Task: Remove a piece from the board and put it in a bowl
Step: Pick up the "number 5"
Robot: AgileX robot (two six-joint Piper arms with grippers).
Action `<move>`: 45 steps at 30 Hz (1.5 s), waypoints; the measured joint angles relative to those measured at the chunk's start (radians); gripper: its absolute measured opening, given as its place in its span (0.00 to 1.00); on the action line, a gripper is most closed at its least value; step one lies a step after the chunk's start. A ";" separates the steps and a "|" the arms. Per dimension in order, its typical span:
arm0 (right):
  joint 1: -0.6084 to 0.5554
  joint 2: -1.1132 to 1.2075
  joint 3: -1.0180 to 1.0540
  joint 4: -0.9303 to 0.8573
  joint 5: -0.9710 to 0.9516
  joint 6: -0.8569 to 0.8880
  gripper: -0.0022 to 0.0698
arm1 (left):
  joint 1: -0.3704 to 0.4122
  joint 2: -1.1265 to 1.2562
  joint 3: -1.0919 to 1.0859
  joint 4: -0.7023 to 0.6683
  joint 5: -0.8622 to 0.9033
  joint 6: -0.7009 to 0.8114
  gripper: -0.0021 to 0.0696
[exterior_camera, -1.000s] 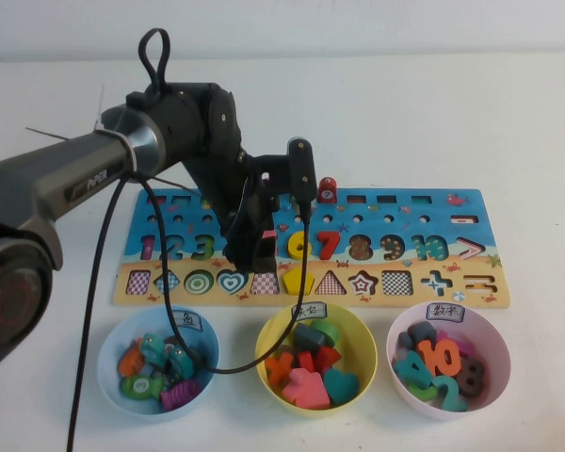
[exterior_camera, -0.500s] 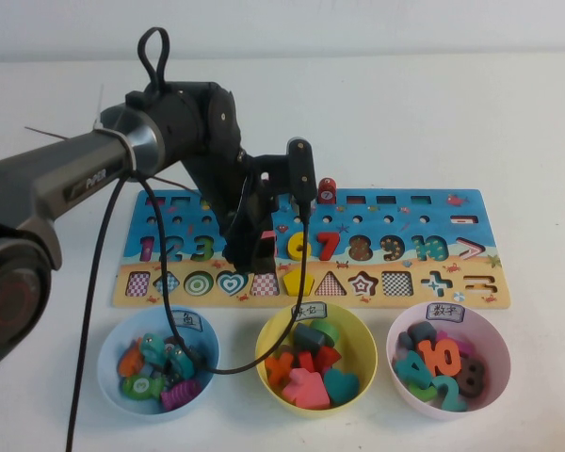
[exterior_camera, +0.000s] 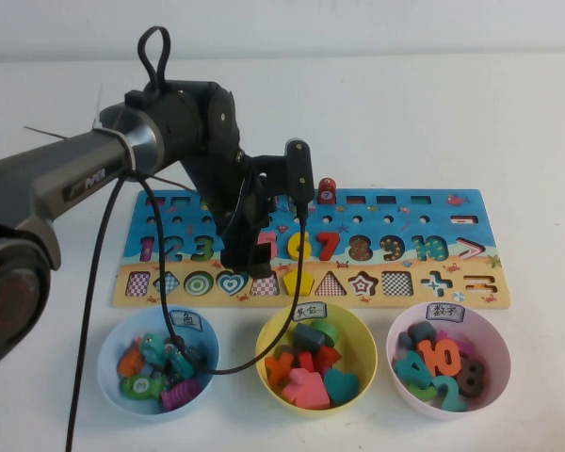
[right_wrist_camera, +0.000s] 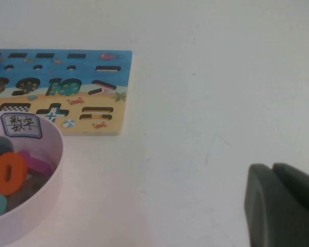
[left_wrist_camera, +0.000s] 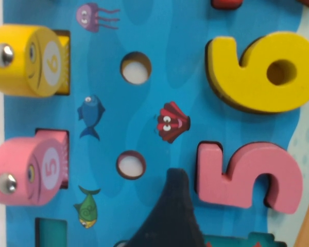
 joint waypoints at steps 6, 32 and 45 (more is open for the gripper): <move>0.000 0.000 0.000 0.000 0.000 0.000 0.01 | 0.000 -0.002 0.000 0.005 -0.002 0.000 0.83; 0.000 0.000 0.000 0.000 0.000 0.000 0.01 | 0.009 -0.011 -0.015 0.006 -0.031 0.000 0.83; 0.000 0.000 0.000 0.000 0.000 0.000 0.01 | 0.010 0.008 -0.015 -0.034 -0.031 0.002 0.83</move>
